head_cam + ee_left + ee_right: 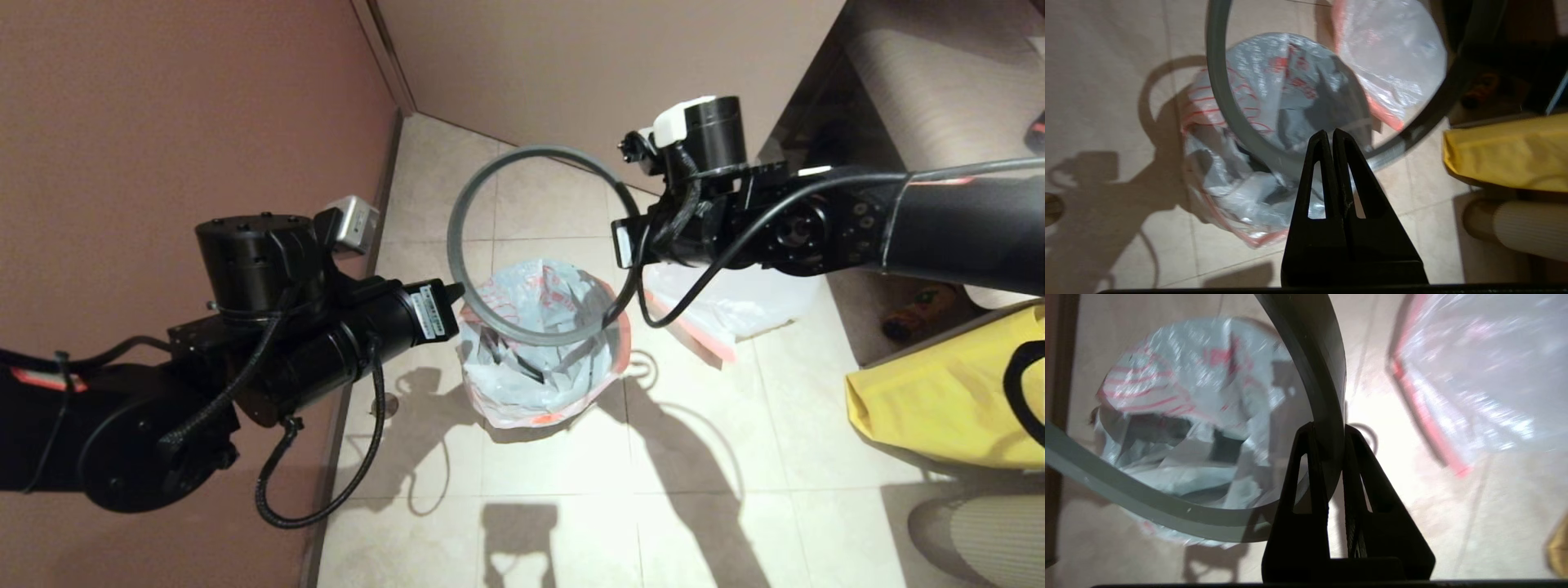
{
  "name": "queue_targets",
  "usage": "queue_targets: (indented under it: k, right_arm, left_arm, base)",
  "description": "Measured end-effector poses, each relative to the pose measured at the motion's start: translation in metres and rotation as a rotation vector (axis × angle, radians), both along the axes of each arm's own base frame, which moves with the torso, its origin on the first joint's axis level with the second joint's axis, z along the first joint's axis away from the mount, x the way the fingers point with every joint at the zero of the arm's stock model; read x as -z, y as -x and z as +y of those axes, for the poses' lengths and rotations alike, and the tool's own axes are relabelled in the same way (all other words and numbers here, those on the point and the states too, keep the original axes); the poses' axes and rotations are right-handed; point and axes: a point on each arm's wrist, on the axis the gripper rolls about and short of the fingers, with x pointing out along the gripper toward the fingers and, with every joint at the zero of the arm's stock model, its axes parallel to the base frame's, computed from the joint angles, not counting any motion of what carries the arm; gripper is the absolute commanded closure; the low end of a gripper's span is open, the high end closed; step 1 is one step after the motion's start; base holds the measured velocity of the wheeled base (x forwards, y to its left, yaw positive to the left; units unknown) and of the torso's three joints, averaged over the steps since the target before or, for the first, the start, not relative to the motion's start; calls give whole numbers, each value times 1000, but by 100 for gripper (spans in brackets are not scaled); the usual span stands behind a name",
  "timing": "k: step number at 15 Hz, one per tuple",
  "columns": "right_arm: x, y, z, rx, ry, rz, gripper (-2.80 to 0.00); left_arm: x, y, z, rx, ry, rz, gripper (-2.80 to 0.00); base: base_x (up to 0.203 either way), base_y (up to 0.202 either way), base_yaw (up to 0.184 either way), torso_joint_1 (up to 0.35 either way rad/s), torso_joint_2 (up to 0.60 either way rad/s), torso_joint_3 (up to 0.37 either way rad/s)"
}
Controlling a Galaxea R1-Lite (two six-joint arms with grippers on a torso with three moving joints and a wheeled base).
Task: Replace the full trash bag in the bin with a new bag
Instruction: Place the trash can ring on the trash can
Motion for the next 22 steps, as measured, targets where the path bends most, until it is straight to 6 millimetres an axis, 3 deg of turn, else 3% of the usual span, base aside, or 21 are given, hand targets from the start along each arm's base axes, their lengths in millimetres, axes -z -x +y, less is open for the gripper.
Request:
queue_targets:
  k: [3, 7, 22]
  right_arm:
    - [32, -11, 12, -17, -34, 103, 0]
    - [64, -27, 13, -30, -18, 187, 0]
    - [106, -53, 20, -58, -14, 198, 0]
  left_arm:
    - [4, -10, 1, -55, -18, 1, 0]
    - [9, -23, 2, -167, -32, 3, 0]
    - [13, -25, 0, -163, -40, 15, 0]
  base:
    - [0, 0, 0, 0, 0, 0]
    - [0, 0, 0, 0, 0, 0]
    - [0, 0, 0, 0, 0, 0]
